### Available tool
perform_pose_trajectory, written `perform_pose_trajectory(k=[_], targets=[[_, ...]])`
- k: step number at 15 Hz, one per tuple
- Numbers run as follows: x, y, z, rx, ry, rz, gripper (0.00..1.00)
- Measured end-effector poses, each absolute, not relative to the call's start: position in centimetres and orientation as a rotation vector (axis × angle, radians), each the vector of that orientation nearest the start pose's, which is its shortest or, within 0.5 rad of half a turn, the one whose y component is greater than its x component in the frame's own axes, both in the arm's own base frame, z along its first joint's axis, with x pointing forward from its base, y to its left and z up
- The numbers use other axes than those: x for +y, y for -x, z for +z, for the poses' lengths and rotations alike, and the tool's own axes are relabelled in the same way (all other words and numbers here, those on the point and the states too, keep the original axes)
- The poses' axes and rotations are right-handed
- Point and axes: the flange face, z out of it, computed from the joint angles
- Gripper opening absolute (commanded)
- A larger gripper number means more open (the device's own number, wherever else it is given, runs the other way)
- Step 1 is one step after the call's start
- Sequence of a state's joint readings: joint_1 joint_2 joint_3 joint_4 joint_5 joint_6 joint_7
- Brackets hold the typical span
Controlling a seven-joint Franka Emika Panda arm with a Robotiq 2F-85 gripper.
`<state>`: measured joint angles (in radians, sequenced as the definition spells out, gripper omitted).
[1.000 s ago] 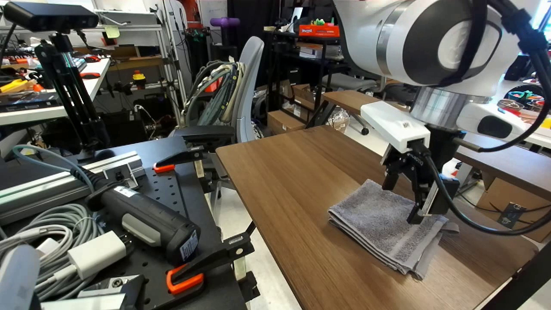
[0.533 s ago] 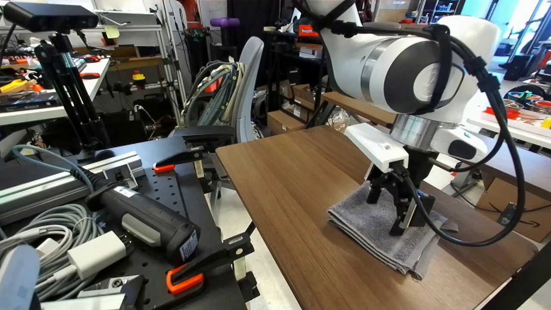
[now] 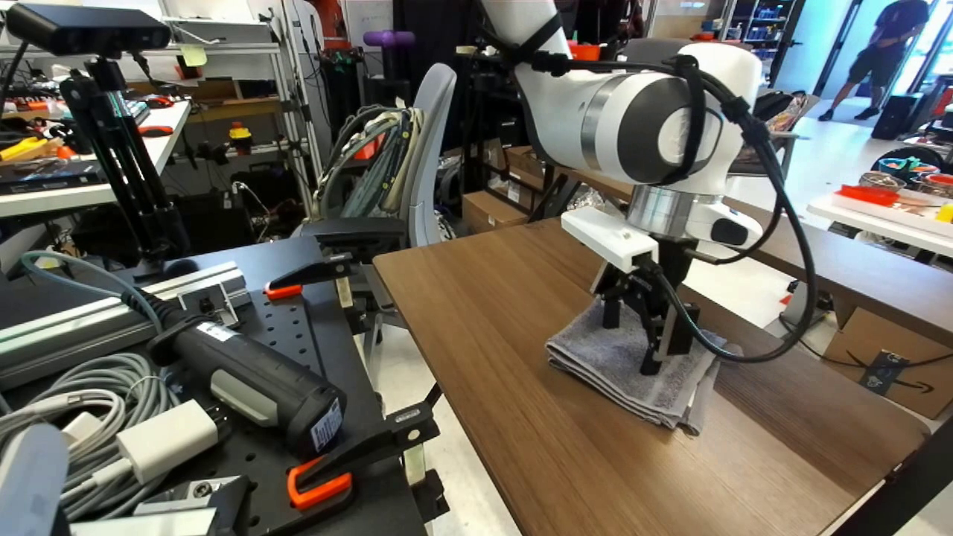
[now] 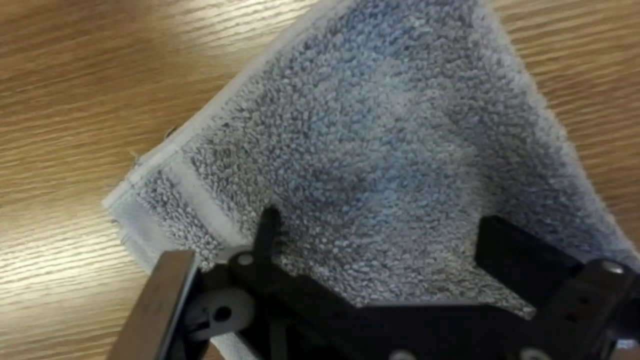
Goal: Push the towel to the left.
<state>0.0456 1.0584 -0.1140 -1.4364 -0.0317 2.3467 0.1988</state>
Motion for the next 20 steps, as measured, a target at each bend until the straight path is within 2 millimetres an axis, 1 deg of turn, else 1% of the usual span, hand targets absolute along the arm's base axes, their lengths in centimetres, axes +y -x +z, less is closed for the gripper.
perform_pose_trajectory(k=[7,11,14,17,19,20], targets=[[6.3,-68.0,4.1,0.061,3.308,0.215,1.00],[11.2,-67.3,3.9,-0.055,3.325,0.211,1.00],[13.7,-66.8,3.9,-0.114,3.329,0.204,1.00],[15.1,-66.5,4.4,-0.132,3.333,0.195,1.00],[15.8,-66.0,5.7,-0.138,3.327,0.182,1.00],[16.3,-65.6,6.8,-0.145,3.320,0.173,1.00]])
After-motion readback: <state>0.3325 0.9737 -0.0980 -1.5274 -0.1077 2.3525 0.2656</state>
